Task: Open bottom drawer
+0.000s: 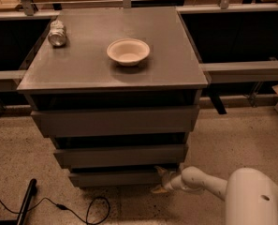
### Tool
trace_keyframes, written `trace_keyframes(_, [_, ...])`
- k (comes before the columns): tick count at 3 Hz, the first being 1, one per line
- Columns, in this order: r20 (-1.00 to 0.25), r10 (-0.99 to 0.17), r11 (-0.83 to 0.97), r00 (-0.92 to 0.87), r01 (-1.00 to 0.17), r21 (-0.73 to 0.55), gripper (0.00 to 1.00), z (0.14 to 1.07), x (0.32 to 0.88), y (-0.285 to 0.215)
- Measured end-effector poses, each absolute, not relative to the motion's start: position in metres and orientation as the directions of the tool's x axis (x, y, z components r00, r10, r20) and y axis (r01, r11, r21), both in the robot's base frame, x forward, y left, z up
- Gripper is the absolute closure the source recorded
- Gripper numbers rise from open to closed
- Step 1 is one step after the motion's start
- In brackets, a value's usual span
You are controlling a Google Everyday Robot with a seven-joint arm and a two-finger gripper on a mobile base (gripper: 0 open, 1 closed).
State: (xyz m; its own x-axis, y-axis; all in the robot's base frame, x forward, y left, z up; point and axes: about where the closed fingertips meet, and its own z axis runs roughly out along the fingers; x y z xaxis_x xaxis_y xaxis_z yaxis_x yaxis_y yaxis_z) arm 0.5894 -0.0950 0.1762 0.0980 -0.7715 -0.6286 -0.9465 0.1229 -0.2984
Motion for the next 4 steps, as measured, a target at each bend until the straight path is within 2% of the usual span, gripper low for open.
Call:
trace_keyframes(2, [-0.695,-0.713,0.086,0.092,-0.972,-0.217,0.84,0.192,0.541,-0.078])
trace_keyframes(3, [-0.729,-0.682,0.082,0.057,-0.985,-0.153,0.83,0.206,0.503,-0.075])
trace_keyframes(4, [-0.729,-0.682,0.082,0.057,-0.985,-0.153,0.6,0.206,0.502,-0.075])
